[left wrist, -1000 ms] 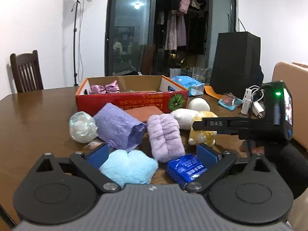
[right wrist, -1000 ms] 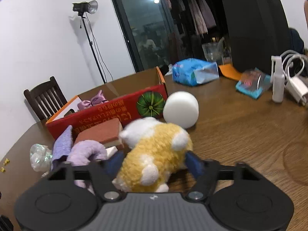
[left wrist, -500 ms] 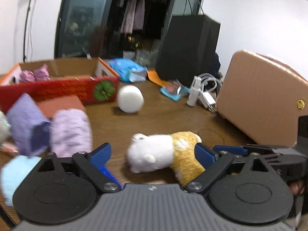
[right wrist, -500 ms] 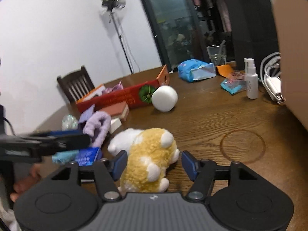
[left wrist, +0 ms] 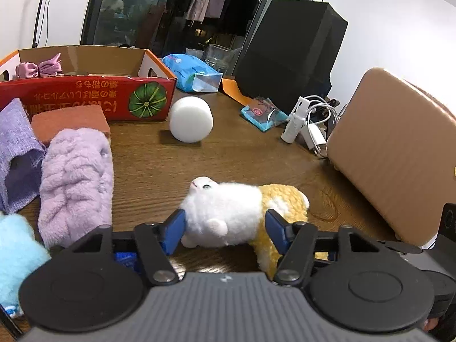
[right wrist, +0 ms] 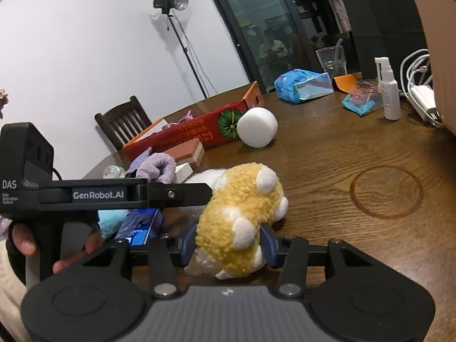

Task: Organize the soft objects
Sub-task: 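Close both grippers on the yellow-and-white plush lamb and lift it, then carry the plush lamb into the cardboard box and open both grippers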

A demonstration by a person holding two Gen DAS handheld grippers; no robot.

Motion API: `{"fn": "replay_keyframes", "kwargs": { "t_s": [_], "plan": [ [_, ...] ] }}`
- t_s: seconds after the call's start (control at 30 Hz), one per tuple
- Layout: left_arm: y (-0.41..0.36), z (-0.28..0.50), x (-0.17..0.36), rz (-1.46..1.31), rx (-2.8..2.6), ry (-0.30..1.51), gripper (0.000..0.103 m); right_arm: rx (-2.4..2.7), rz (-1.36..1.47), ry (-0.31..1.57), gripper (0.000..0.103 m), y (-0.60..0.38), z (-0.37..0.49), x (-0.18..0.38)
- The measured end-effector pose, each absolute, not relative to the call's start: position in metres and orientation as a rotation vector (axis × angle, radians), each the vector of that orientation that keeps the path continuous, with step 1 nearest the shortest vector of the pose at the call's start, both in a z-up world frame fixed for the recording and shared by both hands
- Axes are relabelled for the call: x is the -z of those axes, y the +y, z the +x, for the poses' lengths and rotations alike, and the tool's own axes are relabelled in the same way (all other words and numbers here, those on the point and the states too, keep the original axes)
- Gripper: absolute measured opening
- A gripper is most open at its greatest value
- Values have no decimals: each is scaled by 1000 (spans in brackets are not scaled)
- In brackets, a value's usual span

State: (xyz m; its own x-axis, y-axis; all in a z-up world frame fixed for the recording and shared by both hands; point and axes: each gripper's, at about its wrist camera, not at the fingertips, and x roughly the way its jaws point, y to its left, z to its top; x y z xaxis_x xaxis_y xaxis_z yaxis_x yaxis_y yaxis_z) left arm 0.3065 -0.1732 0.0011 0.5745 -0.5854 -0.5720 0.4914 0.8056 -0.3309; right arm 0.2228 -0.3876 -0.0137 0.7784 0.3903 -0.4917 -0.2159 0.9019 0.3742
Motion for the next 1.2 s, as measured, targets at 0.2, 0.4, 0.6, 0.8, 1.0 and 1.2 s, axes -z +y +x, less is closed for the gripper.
{"fn": "replay_keyframes", "kwargs": {
  "t_s": [0.2, 0.4, 0.6, 0.8, 1.0, 1.2],
  "plan": [
    [-153, 319, -42, -161, 618, 614, 62, -379, 287, 529, 45, -382, 238, -14],
    [-124, 418, -102, -94, 616, 505, 67, -467, 193, 434, 45, -355, 332, -72],
    [-100, 575, -90, -224, 577, 600, 69, -482, 156, 498, 45, -327, 492, -90],
    [-95, 671, -56, -251, 495, 722, 68, -442, 160, 666, 45, -305, 618, -65],
    [-106, 694, -37, -187, 519, 799, 69, -391, 116, 777, 47, -293, 657, -37],
    [-103, 686, -41, -168, 512, 781, 69, -279, -59, 713, 55, -274, 647, -41]
  ]
}}
